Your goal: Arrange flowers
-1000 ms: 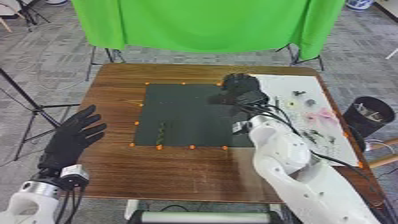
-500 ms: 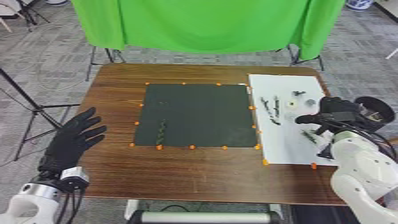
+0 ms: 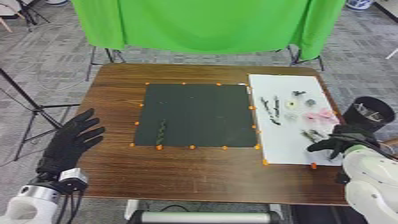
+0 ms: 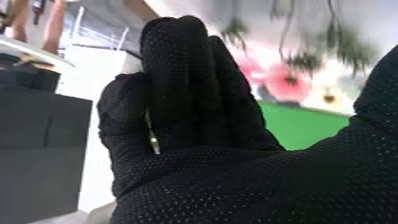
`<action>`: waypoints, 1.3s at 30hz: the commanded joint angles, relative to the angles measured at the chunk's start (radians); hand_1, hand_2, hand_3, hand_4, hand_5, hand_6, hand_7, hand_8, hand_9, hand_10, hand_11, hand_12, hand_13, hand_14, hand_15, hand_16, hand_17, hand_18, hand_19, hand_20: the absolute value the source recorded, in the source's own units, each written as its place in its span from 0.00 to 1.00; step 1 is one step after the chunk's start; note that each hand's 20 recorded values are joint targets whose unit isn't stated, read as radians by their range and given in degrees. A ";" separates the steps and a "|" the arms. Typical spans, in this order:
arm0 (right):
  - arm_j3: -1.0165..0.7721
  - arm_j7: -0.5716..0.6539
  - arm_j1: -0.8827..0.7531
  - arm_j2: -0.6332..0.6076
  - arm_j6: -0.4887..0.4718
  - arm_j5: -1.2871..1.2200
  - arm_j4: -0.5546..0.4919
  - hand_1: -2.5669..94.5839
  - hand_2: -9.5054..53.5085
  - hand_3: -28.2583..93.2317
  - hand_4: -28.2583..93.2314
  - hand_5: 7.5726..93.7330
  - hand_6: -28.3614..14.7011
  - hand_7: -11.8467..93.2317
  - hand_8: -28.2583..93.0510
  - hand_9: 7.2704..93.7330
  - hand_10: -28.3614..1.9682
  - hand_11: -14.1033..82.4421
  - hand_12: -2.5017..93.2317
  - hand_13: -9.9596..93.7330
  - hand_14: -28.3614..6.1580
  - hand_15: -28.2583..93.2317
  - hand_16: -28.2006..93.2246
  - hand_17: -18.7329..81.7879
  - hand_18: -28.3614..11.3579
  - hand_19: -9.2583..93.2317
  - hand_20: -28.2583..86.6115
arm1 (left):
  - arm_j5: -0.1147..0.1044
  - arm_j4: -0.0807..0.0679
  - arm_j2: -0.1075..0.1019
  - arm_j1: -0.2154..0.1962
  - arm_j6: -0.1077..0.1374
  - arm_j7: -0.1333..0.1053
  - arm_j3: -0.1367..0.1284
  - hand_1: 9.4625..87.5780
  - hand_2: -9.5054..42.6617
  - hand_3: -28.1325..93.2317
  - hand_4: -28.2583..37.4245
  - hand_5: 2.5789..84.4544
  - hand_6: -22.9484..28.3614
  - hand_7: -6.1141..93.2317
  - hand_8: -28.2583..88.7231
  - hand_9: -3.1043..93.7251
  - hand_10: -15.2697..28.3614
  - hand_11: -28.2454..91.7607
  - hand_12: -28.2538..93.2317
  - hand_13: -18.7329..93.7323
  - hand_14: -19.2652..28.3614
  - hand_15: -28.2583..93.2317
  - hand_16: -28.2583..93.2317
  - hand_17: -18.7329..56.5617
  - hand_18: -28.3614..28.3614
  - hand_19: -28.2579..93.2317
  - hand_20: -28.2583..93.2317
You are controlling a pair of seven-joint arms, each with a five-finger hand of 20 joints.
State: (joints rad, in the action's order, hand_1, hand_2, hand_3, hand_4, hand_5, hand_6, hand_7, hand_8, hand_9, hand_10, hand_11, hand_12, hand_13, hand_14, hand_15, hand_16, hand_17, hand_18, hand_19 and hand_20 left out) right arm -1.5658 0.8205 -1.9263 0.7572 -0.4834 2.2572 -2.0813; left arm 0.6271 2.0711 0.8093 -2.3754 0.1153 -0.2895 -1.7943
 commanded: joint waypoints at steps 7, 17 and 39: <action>0.054 -0.026 -0.016 -0.033 0.343 0.010 0.055 0.46 0.00 0.87 0.00 0.72 0.65 0.52 0.25 0.83 0.65 0.60 0.42 0.78 0.58 0.84 0.45 0.56 0.16 1.00 0.69 | -0.003 0.006 0.009 -0.018 0.011 0.002 -0.005 0.20 0.08 0.81 0.06 0.30 0.51 0.27 0.15 0.28 0.62 0.43 0.36 0.35 0.73 0.55 0.23 0.14 0.90 0.63 0.32; 0.060 -0.014 -0.011 -0.030 0.292 0.067 0.066 0.50 0.00 0.90 0.00 0.78 0.68 0.53 0.27 0.88 0.67 0.59 0.47 0.81 0.59 0.85 0.46 0.59 0.16 1.00 0.72 | -0.007 0.007 0.005 -0.022 0.015 -0.004 -0.006 0.20 0.08 0.81 0.06 0.30 0.51 0.27 0.15 0.28 0.62 0.43 0.36 0.35 0.73 0.55 0.23 0.14 0.90 0.63 0.32; 0.052 -0.106 -0.024 -0.012 0.363 -0.003 0.102 0.49 0.00 0.91 0.00 0.79 0.67 0.54 0.30 0.86 0.64 0.68 0.48 0.81 0.56 0.87 0.48 0.59 0.14 1.00 0.73 | -0.009 0.007 0.003 -0.029 0.014 -0.005 -0.010 0.20 0.08 0.81 0.06 0.30 0.51 0.27 0.15 0.28 0.62 0.43 0.36 0.35 0.73 0.55 0.23 0.14 0.90 0.63 0.32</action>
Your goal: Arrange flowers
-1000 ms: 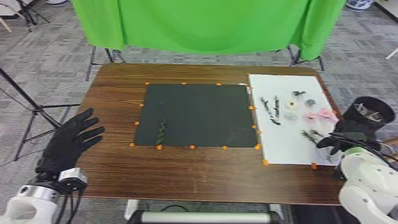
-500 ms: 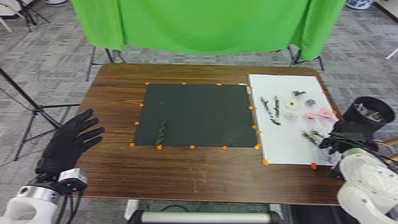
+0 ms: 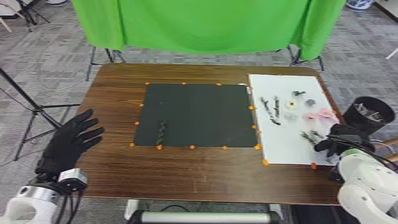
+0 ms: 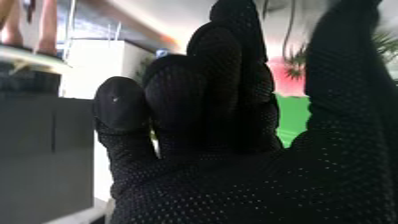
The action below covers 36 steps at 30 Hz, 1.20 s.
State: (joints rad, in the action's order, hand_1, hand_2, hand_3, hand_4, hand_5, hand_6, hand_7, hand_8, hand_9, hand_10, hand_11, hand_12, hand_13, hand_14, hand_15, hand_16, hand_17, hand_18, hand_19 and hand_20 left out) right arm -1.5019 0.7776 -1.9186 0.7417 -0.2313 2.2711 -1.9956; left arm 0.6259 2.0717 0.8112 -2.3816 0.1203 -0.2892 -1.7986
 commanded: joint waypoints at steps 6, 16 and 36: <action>-0.002 -0.113 -0.031 -0.006 0.244 0.037 0.006 0.47 0.00 0.93 0.03 0.79 0.64 0.57 0.34 0.85 0.64 0.77 0.45 0.82 0.55 0.90 0.48 0.61 0.15 1.00 0.79 | -0.007 0.009 0.000 -0.022 0.015 -0.006 -0.006 0.20 0.09 0.81 0.06 0.30 0.51 0.27 0.15 0.28 0.62 0.43 0.36 0.35 0.73 0.55 0.23 0.14 0.90 0.63 0.32; 0.112 -0.129 0.151 0.010 0.292 -0.002 -0.067 0.45 0.00 0.94 0.06 0.83 0.65 0.56 0.35 0.90 0.65 0.77 0.44 0.87 0.60 0.90 0.49 0.66 0.15 1.00 0.82 | -0.004 0.011 0.002 -0.027 0.011 -0.001 -0.012 0.20 0.09 0.81 0.06 0.30 0.51 0.27 0.15 0.28 0.62 0.43 0.36 0.35 0.73 0.55 0.23 0.14 0.90 0.63 0.32; 0.619 -0.191 0.585 0.407 0.240 0.075 0.151 0.43 0.00 0.95 0.08 0.86 0.68 0.56 0.39 0.99 0.74 0.75 0.44 0.94 0.68 0.89 0.49 0.75 0.17 1.00 0.85 | 0.016 0.001 0.021 0.007 -0.014 0.043 0.000 0.20 0.09 0.81 0.06 0.30 0.51 0.27 0.15 0.28 0.62 0.43 0.37 0.35 0.73 0.55 0.23 0.14 0.90 0.63 0.32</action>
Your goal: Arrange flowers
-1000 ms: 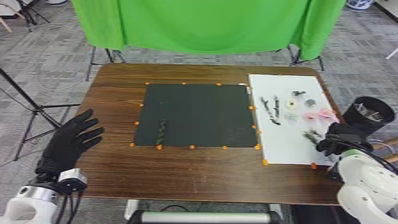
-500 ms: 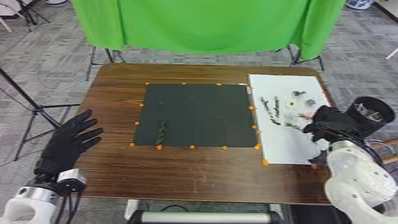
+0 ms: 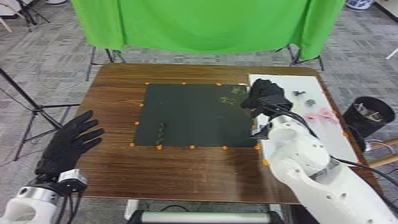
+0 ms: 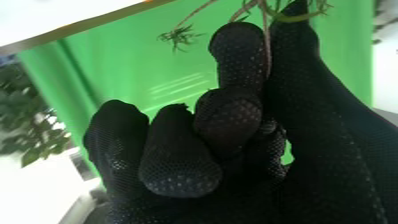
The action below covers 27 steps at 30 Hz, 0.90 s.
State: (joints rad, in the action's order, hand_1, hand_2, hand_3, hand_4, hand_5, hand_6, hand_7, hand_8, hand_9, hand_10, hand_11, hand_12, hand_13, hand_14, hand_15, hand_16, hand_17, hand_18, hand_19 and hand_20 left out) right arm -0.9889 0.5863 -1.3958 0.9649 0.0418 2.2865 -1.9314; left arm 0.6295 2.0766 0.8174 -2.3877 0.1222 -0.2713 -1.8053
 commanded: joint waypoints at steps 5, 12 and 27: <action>0.174 0.027 0.088 0.243 -0.077 0.094 0.165 0.42 0.00 0.95 0.09 0.88 0.70 0.56 0.40 1.00 0.76 0.76 0.43 0.95 0.70 0.89 0.50 0.77 0.17 1.00 0.85 | 0.013 -0.005 0.012 0.017 -0.019 0.030 0.010 0.20 0.09 0.81 0.06 0.30 0.51 0.27 0.15 0.28 0.62 0.43 0.37 0.35 0.73 0.55 0.23 0.14 0.90 0.63 0.32; 0.221 0.062 0.095 0.307 -0.109 0.123 0.234 0.41 0.00 0.96 0.10 0.90 0.73 0.54 0.41 1.00 0.79 0.81 0.36 1.00 0.75 0.87 0.49 0.82 0.18 1.00 0.85 | 0.018 -0.011 0.009 0.035 -0.029 0.045 0.019 0.20 0.09 0.81 0.06 0.30 0.51 0.27 0.15 0.28 0.62 0.43 0.37 0.35 0.73 0.55 0.23 0.14 0.90 0.63 0.32; 0.209 0.096 0.072 0.376 -0.176 0.137 0.275 0.36 0.16 0.96 0.08 0.95 0.72 0.49 0.36 1.00 0.79 0.83 0.28 1.00 0.76 0.88 0.45 0.85 0.19 1.00 0.85 | 0.025 -0.021 0.004 0.066 -0.041 0.064 0.036 0.20 0.09 0.81 0.06 0.30 0.51 0.27 0.15 0.28 0.62 0.43 0.37 0.35 0.73 0.55 0.23 0.14 0.90 0.63 0.32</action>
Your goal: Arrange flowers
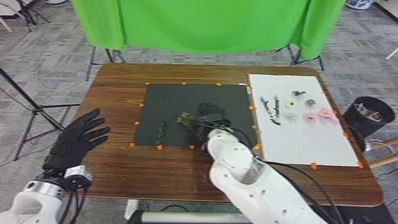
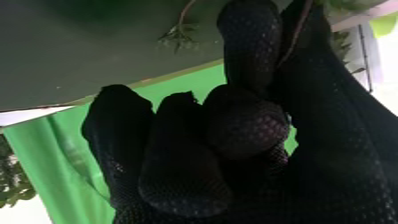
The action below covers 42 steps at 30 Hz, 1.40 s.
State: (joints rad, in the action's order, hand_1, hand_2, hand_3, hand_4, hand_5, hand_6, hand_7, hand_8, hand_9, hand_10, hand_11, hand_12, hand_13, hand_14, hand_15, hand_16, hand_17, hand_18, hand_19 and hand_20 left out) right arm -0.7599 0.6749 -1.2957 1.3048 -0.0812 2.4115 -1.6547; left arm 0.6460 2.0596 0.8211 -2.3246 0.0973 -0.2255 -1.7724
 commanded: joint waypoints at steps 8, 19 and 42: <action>-0.024 -0.009 -0.059 0.050 -0.093 0.035 -0.007 0.36 0.18 0.96 0.08 0.95 0.72 0.50 0.32 1.00 0.78 0.83 0.28 1.00 0.76 0.88 0.45 0.85 0.19 1.00 0.85 | 0.009 -0.006 0.001 0.007 -0.018 0.019 0.007 0.20 0.09 0.81 0.06 0.30 0.51 0.27 0.15 0.28 0.62 0.43 0.37 0.35 0.73 0.55 0.23 0.14 0.90 0.63 0.32; -0.038 -0.021 -0.063 0.052 -0.095 0.037 -0.006 0.33 0.15 0.95 0.09 0.96 0.71 0.52 0.18 1.00 0.78 0.82 0.29 1.00 0.77 0.87 0.46 0.84 0.20 1.00 0.85 | 0.008 -0.007 0.000 0.006 -0.016 0.016 0.010 0.20 0.09 0.81 0.06 0.30 0.51 0.27 0.15 0.28 0.62 0.43 0.36 0.35 0.73 0.55 0.23 0.14 0.90 0.63 0.32; -0.043 -0.049 -0.055 0.038 -0.112 0.057 -0.035 0.24 0.11 0.92 0.07 0.96 0.70 0.52 0.18 1.00 0.78 0.82 0.29 1.00 0.76 0.87 0.46 0.84 0.19 1.00 0.85 | 0.005 -0.008 -0.005 0.002 -0.015 0.009 0.014 0.20 0.09 0.81 0.06 0.30 0.51 0.27 0.15 0.28 0.62 0.43 0.36 0.35 0.73 0.55 0.23 0.14 0.90 0.63 0.32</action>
State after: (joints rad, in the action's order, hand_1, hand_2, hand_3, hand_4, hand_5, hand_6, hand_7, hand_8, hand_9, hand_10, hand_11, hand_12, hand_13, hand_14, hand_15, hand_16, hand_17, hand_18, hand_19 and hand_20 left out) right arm -0.8163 0.6305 -1.3562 1.3563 -0.1946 2.4472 -1.6844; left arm 0.6503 2.0552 0.8162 -2.3148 0.0901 -0.2178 -1.7618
